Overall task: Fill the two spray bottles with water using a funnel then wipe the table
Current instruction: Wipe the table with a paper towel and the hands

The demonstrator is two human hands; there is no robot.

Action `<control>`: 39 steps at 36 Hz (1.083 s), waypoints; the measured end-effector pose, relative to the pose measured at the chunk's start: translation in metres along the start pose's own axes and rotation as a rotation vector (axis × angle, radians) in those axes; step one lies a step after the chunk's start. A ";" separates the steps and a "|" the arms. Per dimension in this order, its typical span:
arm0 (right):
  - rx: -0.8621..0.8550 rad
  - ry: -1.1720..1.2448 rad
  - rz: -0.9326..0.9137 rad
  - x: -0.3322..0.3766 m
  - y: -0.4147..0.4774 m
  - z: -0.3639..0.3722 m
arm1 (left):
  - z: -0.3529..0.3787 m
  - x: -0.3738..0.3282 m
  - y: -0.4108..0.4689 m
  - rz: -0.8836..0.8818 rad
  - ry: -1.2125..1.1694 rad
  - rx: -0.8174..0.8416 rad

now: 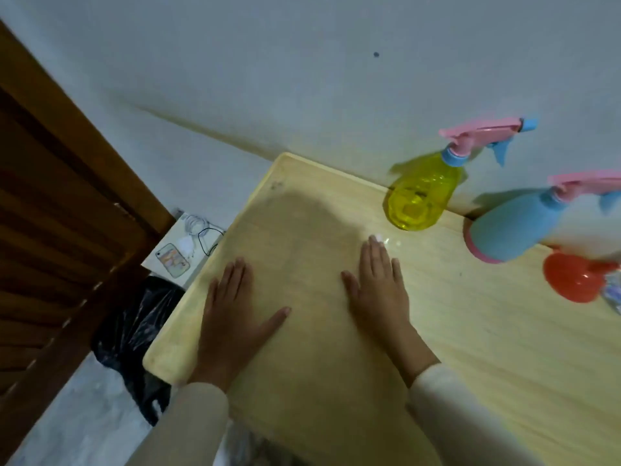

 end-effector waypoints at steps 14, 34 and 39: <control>-0.334 0.253 0.855 -0.120 -0.162 -0.031 | 0.003 0.000 -0.003 0.082 0.010 0.038; -0.191 0.051 0.457 -0.070 -0.236 0.003 | -0.004 0.042 -0.041 0.250 0.050 0.063; -0.344 0.142 0.884 -0.128 -0.300 -0.012 | -0.004 0.039 -0.050 0.261 0.047 0.053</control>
Point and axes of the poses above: each hand's wrist, its own y-axis towards the middle knuckle, its own z-axis out of the palm, x = y × z, the point moved 6 cm from there along y, towards the middle knuckle, and after that the axes turned 6 degrees about y, right-handed, at the moved point
